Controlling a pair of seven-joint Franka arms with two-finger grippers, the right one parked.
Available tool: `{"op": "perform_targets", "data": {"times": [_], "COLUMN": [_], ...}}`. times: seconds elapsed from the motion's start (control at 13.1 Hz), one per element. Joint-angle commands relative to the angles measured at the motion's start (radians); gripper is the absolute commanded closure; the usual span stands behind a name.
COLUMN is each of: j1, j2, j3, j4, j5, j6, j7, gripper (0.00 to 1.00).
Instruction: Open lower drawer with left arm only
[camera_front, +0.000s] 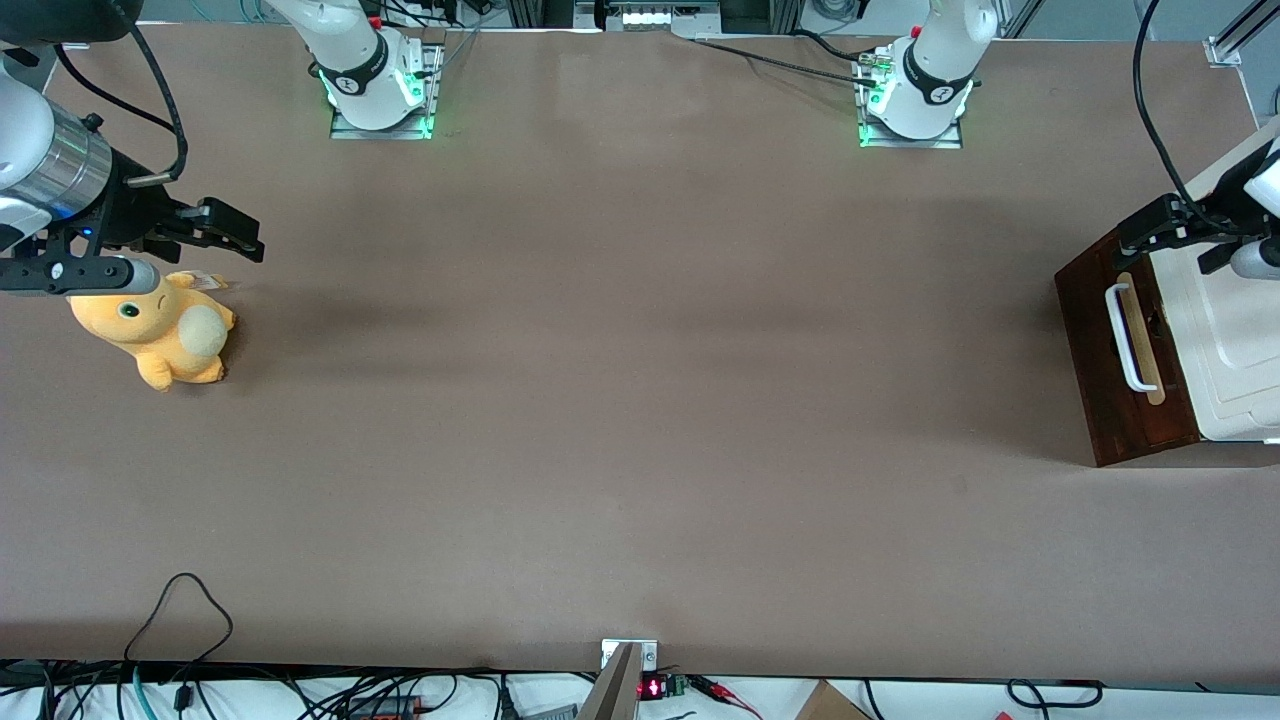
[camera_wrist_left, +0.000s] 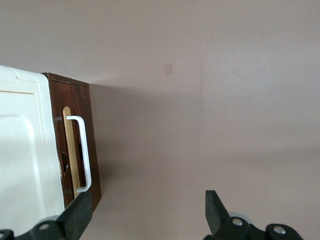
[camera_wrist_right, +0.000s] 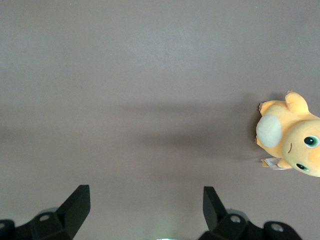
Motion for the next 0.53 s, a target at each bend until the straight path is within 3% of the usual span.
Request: {"op": "perform_targets", "data": {"times": [0.0, 0.46], "j1": [0.004, 0.001], "j2": [-0.002, 0.006], "j3": [-0.004, -0.01], "j4": [0.021, 0.041], "j5": [-0.015, -0.007], "j6": [-0.034, -0.044], "j7": [0.025, 0.032], "gripper": [0.0, 0.0]}}
